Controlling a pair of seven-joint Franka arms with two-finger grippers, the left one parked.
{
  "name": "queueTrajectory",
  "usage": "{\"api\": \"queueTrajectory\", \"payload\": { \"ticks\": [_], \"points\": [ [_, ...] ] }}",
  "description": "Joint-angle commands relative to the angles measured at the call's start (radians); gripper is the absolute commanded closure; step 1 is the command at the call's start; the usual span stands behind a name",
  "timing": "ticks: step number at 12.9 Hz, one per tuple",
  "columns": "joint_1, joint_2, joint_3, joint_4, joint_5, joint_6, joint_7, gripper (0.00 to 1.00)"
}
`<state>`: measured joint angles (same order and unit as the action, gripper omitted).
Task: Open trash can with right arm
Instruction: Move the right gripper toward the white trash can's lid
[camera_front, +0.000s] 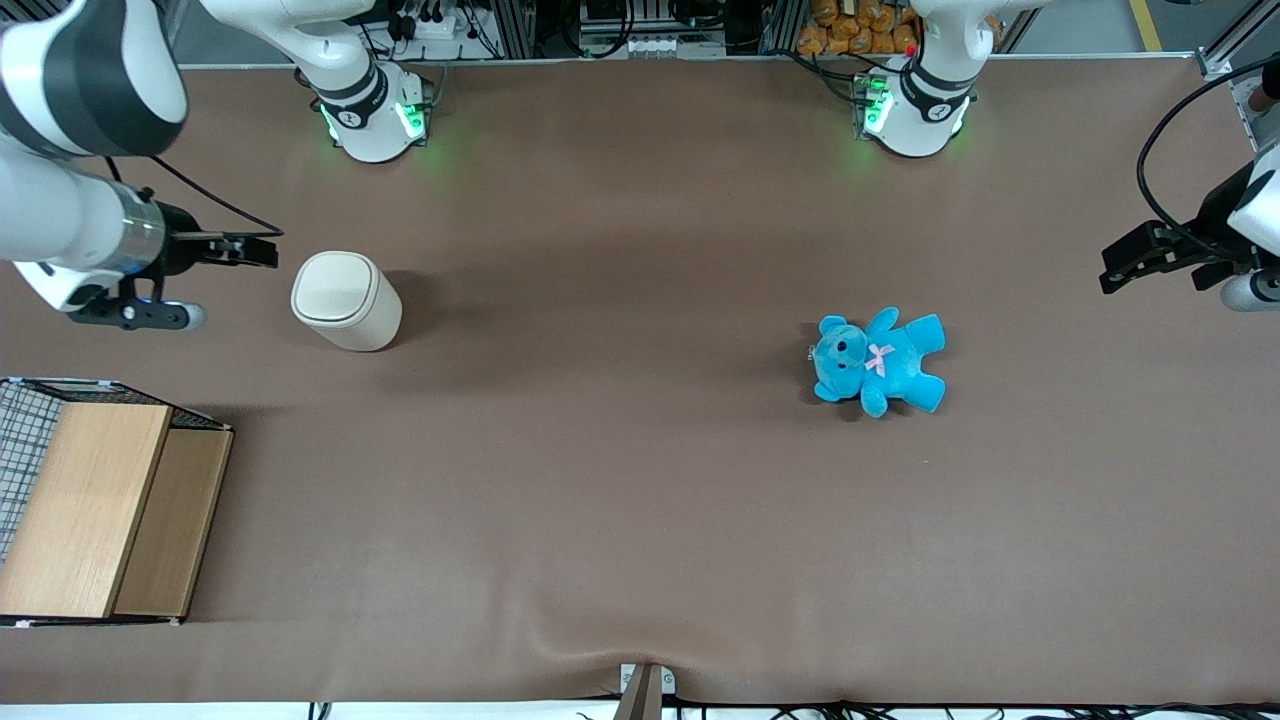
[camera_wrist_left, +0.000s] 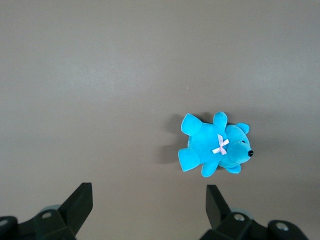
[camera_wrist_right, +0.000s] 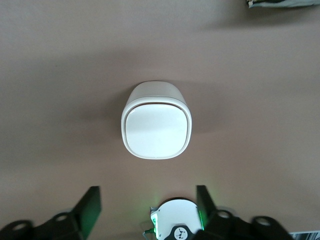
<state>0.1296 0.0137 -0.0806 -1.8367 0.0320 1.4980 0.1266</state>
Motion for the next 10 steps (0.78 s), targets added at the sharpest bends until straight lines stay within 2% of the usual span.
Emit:
{"api": "queueTrajectory", "payload": {
  "ticks": [1,3,10],
  "points": [
    [-0.007,-0.119,-0.007,-0.197,0.011,0.126,0.001,0.73],
    [-0.011,-0.168,-0.007,-0.297,0.011,0.181,0.001,0.98],
    [-0.062,-0.209,-0.01,-0.473,0.011,0.312,-0.034,1.0]
  ]
}}
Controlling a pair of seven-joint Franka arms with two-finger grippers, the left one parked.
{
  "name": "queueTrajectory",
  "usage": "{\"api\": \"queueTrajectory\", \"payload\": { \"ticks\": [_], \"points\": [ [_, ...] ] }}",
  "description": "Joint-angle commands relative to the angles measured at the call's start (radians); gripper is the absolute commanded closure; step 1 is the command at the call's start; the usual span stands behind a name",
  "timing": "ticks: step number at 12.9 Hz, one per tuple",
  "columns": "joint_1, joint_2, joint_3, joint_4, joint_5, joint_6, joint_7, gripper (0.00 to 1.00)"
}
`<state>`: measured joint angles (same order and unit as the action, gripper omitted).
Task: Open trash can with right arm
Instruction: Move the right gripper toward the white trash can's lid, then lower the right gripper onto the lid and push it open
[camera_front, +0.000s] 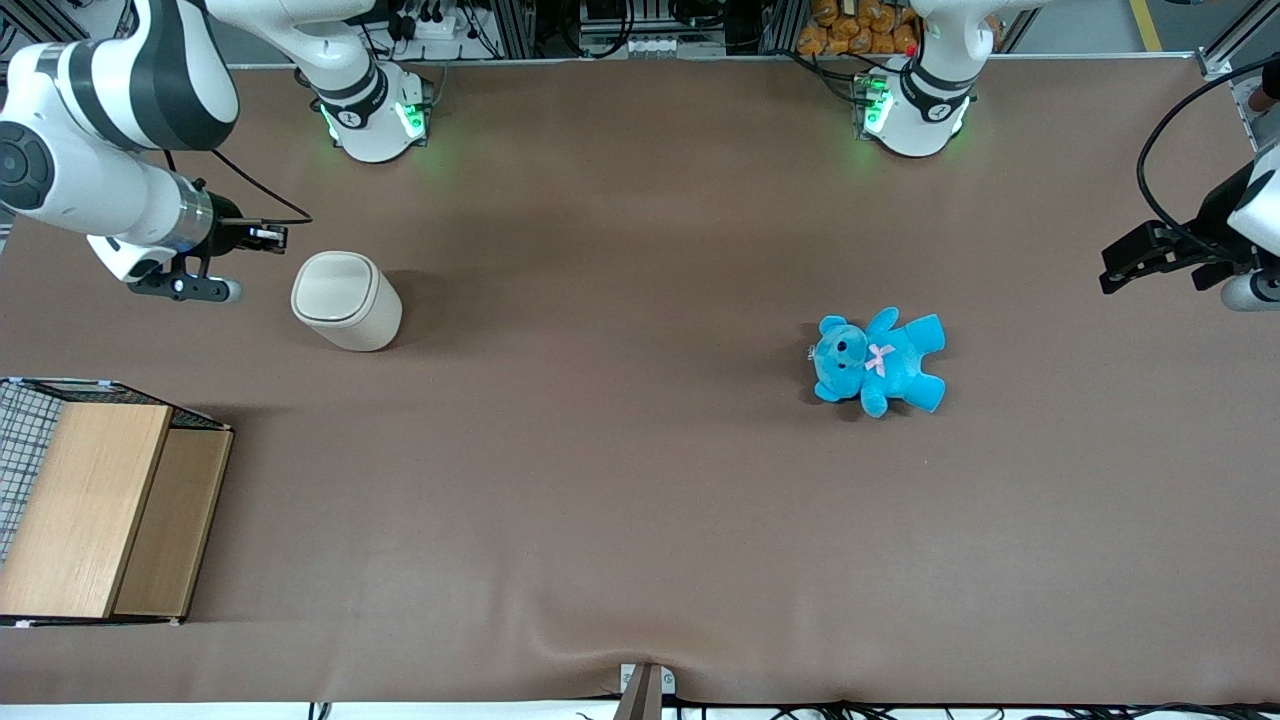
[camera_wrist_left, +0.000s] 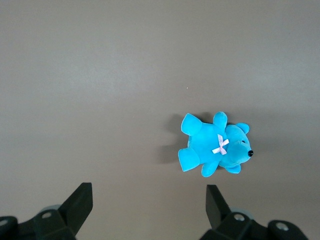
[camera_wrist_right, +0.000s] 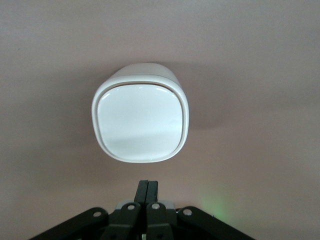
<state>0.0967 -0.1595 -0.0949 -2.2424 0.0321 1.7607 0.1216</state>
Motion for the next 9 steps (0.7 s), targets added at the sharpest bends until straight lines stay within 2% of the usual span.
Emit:
{"api": "queueTrajectory", "payload": {
  "ticks": [1,9],
  "points": [
    [-0.04,-0.035,0.004,-0.097,0.011,0.084,-0.043,1.0],
    [-0.043,-0.008,0.004,-0.243,0.012,0.321,-0.048,1.0]
  ]
}}
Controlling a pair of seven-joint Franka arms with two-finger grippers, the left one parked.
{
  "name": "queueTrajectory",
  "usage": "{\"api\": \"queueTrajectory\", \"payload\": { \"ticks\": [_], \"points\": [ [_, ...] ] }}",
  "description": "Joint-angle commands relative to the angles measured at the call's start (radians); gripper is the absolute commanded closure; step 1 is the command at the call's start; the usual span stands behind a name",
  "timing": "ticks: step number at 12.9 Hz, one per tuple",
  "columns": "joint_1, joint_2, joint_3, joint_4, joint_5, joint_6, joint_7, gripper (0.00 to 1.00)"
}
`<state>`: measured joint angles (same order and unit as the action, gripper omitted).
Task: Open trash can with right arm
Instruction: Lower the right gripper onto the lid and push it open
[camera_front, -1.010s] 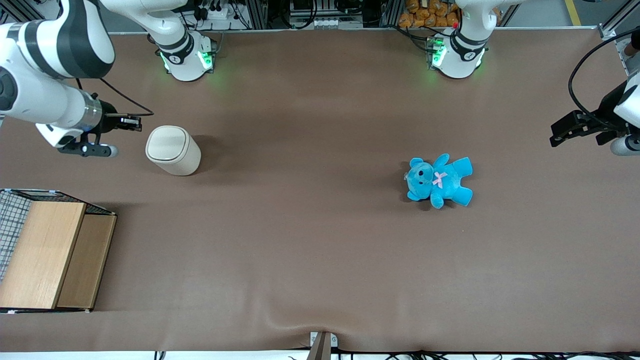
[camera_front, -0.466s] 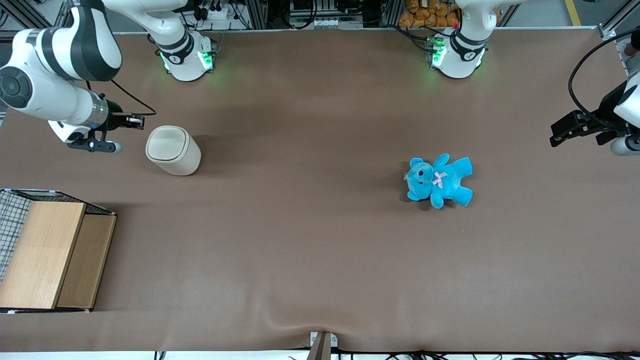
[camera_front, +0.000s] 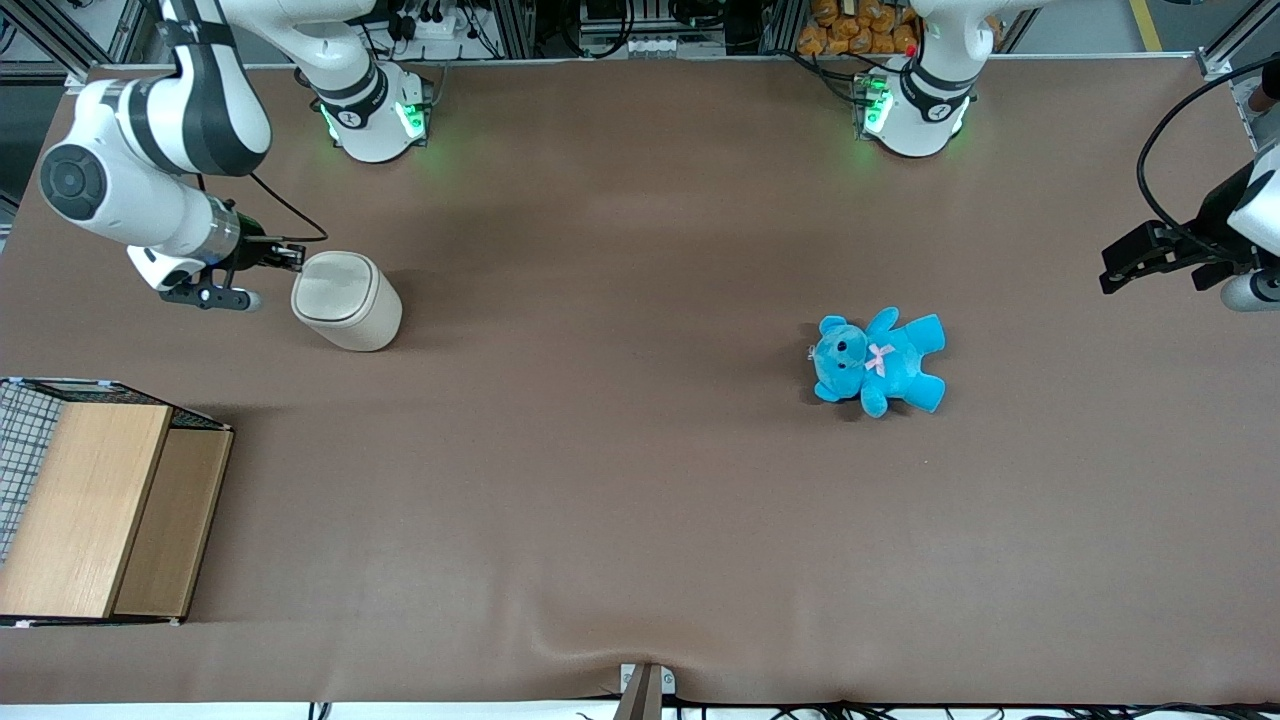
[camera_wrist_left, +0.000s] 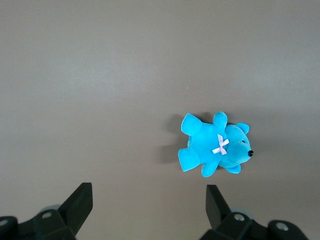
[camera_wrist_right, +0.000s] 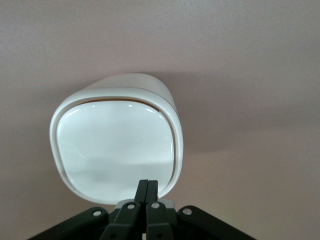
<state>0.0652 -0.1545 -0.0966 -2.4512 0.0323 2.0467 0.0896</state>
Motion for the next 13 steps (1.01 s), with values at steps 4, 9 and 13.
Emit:
{"api": "queueTrajectory", "payload": {
  "ticks": [4,9,13],
  "points": [
    [-0.013,0.035,0.006,-0.045,0.012,0.095,-0.016,1.0],
    [-0.011,0.061,0.006,-0.081,0.012,0.18,-0.016,1.0],
    [-0.011,0.055,0.006,-0.022,0.017,0.048,-0.014,1.0]
  ]
}}
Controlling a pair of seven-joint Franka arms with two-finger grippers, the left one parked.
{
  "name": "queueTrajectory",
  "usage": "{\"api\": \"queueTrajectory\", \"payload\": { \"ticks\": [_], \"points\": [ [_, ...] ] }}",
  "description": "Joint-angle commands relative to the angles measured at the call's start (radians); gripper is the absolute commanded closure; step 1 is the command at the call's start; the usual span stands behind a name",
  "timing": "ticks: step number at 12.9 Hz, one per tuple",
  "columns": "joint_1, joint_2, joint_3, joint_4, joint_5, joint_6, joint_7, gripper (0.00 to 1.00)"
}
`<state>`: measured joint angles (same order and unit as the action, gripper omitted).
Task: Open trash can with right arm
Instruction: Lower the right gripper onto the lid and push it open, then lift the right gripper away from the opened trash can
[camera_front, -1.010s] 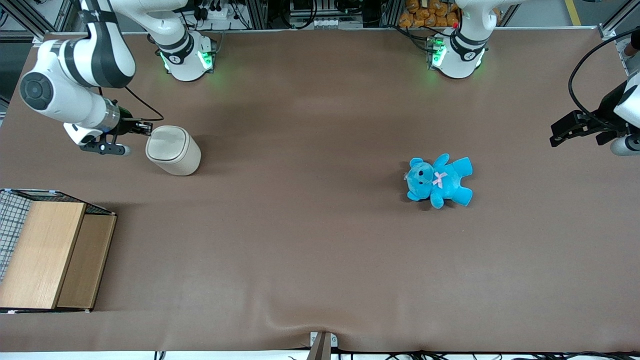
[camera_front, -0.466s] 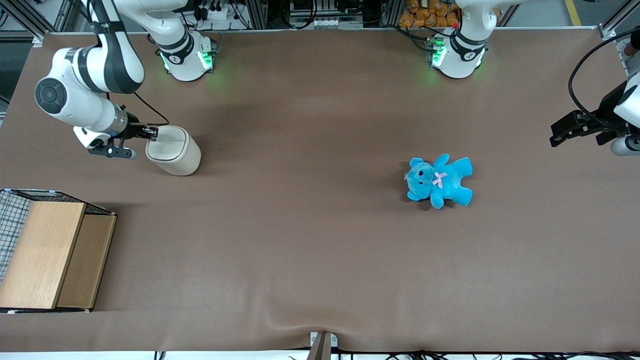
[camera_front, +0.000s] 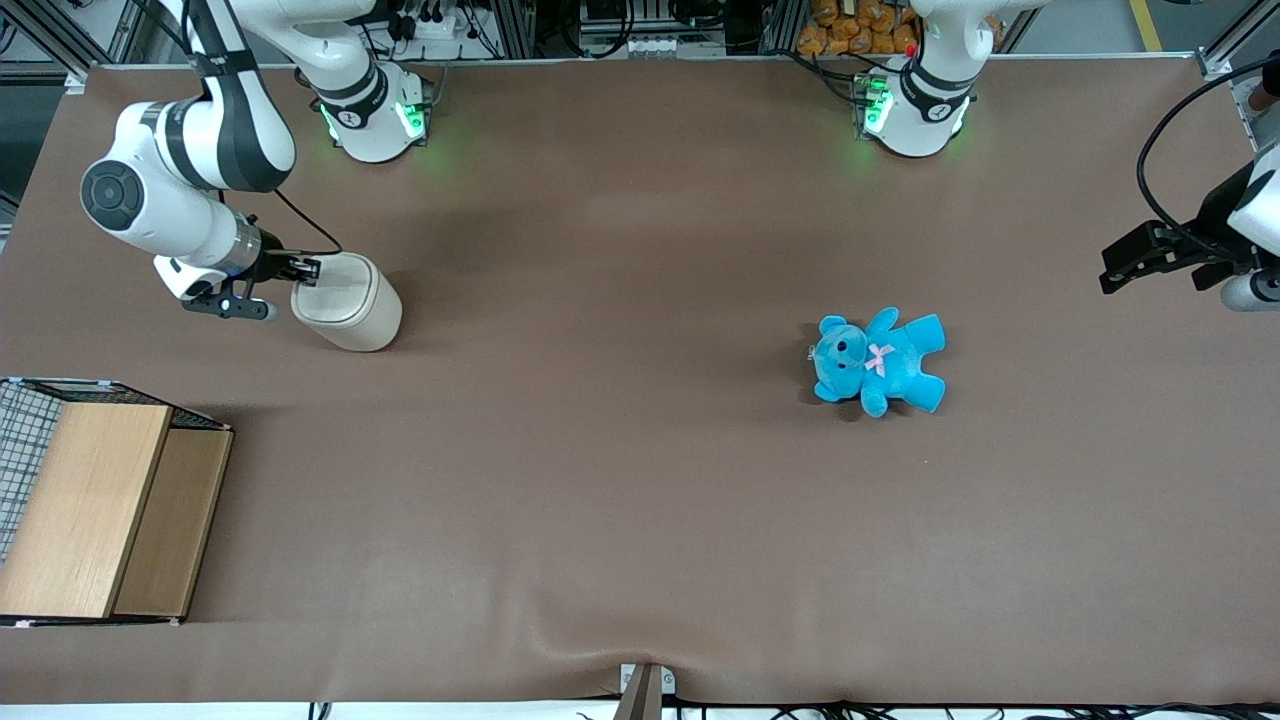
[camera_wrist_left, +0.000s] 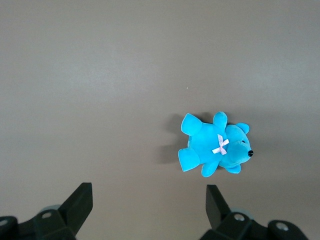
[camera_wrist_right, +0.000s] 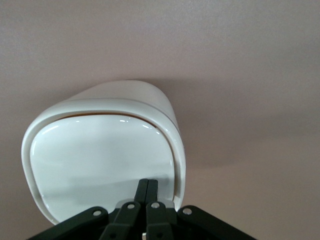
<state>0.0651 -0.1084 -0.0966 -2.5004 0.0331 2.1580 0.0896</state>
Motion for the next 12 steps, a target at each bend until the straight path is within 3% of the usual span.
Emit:
{"api": "queueTrajectory", "payload": {
  "ticks": [1,7,8,9,10,12],
  "points": [
    [-0.01,0.007,0.006,0.075,0.025,-0.151,-0.005,1.0],
    [0.005,0.003,0.012,0.317,0.054,-0.465,0.001,0.97],
    [0.016,0.006,0.012,0.368,0.054,-0.513,0.022,0.75],
    [0.025,0.009,0.012,0.418,0.054,-0.555,0.041,0.34],
    [0.03,0.01,0.012,0.455,0.054,-0.584,0.05,0.0],
    [0.03,0.013,0.012,0.512,0.053,-0.616,0.05,0.0]
  ]
}}
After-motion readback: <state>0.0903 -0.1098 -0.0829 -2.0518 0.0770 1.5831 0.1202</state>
